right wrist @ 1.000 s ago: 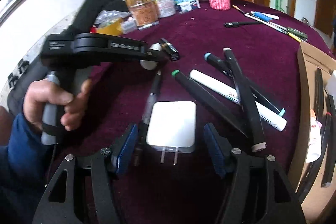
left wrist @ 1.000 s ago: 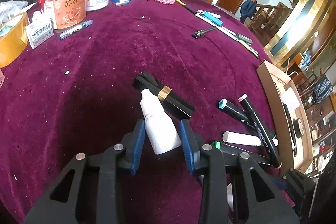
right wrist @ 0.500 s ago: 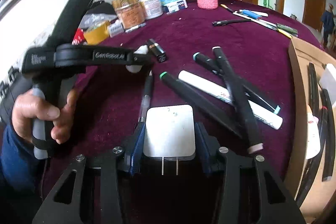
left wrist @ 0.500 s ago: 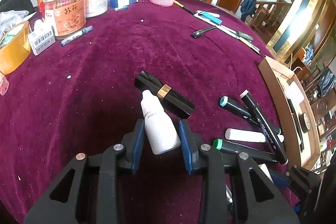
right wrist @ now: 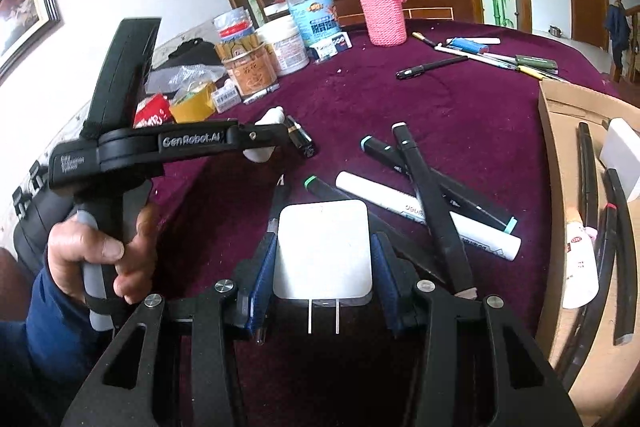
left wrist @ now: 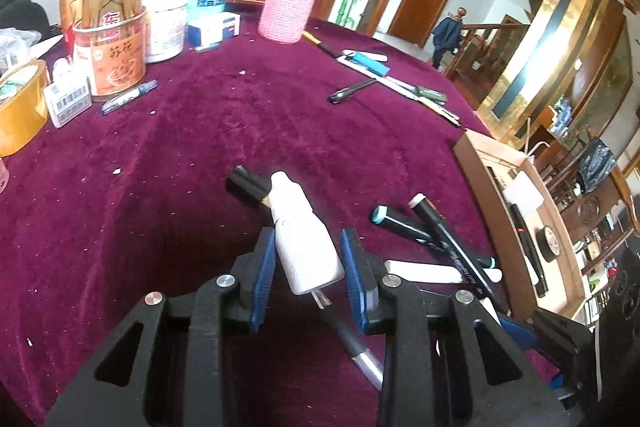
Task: Organize rigid objects
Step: 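Grasp the white square charger on the table with the right tool, then carry the square charger to the tray with the right tool while the left tool carries the dropper bottle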
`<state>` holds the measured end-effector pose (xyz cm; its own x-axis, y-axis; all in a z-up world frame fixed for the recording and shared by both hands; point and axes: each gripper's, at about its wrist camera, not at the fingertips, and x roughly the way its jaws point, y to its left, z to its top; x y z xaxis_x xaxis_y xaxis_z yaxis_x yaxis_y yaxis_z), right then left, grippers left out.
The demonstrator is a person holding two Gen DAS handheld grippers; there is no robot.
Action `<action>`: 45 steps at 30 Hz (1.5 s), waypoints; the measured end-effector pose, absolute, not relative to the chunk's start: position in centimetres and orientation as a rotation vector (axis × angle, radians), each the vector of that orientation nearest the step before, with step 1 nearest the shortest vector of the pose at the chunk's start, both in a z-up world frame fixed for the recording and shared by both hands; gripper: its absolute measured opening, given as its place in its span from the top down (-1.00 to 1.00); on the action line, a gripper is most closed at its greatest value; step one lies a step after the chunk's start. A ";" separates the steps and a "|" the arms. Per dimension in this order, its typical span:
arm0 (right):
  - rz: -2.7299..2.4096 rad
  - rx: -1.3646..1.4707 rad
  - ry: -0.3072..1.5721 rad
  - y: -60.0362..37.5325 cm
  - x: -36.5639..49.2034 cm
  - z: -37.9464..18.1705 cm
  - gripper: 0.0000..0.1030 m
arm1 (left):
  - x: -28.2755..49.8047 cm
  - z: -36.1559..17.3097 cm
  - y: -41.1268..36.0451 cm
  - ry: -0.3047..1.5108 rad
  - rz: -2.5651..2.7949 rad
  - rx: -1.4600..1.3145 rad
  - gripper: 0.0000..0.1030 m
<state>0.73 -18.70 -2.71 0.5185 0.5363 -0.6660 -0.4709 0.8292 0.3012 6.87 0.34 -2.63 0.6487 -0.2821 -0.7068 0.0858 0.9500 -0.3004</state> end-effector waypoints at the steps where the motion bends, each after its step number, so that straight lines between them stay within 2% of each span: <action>1: 0.606 0.096 0.825 -18.9 0.8 -2.7 0.19 | 6.8 -2.6 0.2 0.840 -0.218 -0.249 0.42; 26: 0.434 0.274 0.731 -26.0 -0.5 0.6 0.19 | 4.6 0.1 -4.9 0.835 -0.409 -0.228 0.42; 35: 0.362 0.353 0.681 -31.5 -1.8 1.4 0.19 | 3.5 1.6 -10.6 0.852 -0.506 -0.176 0.42; 45: 0.187 0.415 0.654 -38.7 -3.1 1.3 0.19 | 2.1 1.0 -20.3 0.895 -0.647 -0.093 0.42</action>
